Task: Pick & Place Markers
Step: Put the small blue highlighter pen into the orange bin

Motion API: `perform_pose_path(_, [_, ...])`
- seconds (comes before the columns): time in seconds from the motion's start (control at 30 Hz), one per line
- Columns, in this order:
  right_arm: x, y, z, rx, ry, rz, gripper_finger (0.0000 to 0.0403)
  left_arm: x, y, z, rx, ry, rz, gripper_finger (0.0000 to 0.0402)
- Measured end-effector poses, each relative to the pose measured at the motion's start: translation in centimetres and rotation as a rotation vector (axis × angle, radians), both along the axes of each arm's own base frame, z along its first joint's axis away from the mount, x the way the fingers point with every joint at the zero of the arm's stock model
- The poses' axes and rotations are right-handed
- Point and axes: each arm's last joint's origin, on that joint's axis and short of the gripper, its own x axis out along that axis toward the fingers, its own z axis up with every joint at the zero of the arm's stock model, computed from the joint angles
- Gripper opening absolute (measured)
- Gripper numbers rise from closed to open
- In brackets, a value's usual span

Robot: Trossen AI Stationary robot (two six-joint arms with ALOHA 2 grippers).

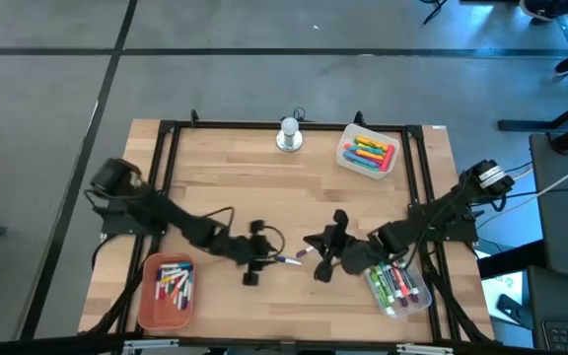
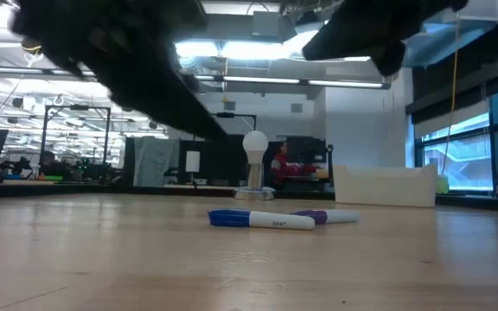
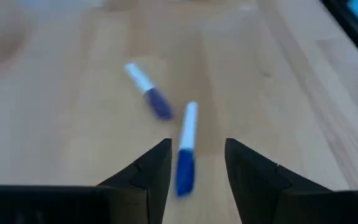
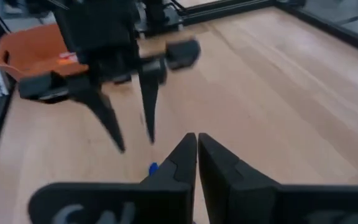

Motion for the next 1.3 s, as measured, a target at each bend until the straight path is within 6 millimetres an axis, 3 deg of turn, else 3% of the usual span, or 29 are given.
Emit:
perform_pose_path(0.17, [-1.1, 0.7, -0.6, -0.023, 0.033, -0.054, 0.0018, 2.0, 0.9, -3.4, -0.001, -0.009, -0.086, 0.0145])
perform_pose_path(0.43, [-1.9, 1.2, -1.1, 0.022, 0.057, -0.089, 0.0018, 3.0, 1.9, -7.0, -0.011, 0.032, -0.056, 0.0143])
perform_pose_path(0.63, [-2.2, 1.7, -1.1, 0.040, 0.043, -0.091, 0.0018, 3.0, 2.2, -7.8, -0.028, 0.065, -0.025, 0.0077])
perform_pose_path(0.73, [-2.2, 1.7, -1.1, 0.034, 0.036, -0.102, 0.0018, 2.8, 2.0, -7.1, -0.026, 0.067, -0.024, 0.0036])
perform_pose_path(0.9, [-2.1, 1.5, -1.1, -0.005, 0.041, -0.107, 0.0018, 0.6, 1.1, -4.6, 0.070, 0.146, 0.077, 0.0036])
perform_pose_path(1.03, [-1.7, 0.9, -1.0, -0.052, 0.056, -0.109, 0.0018, -3.3, -0.6, -1.0, 0.113, 0.205, 0.192, 0.0038])
perform_pose_path(1.13, [-1.4, 0.3, -1.0, -0.088, 0.066, -0.118, 0.0018, -6.5, -2.3, 1.1, 0.003, 0.239, 0.244, 0.0039])
perform_pose_path(1.23, [-1.1, -0.2, -1.0, -0.102, 0.072, -0.131, 0.0018, -8.8, -4.8, 2.6, -0.180, 0.264, 0.167, 0.0038])
perform_pose_path(1.3, [-1.0, -0.5, -1.0, -0.098, 0.074, -0.136, 0.0018, -10.4, -6.3, 3.1, -0.211, 0.279, 0.075, 0.0039])
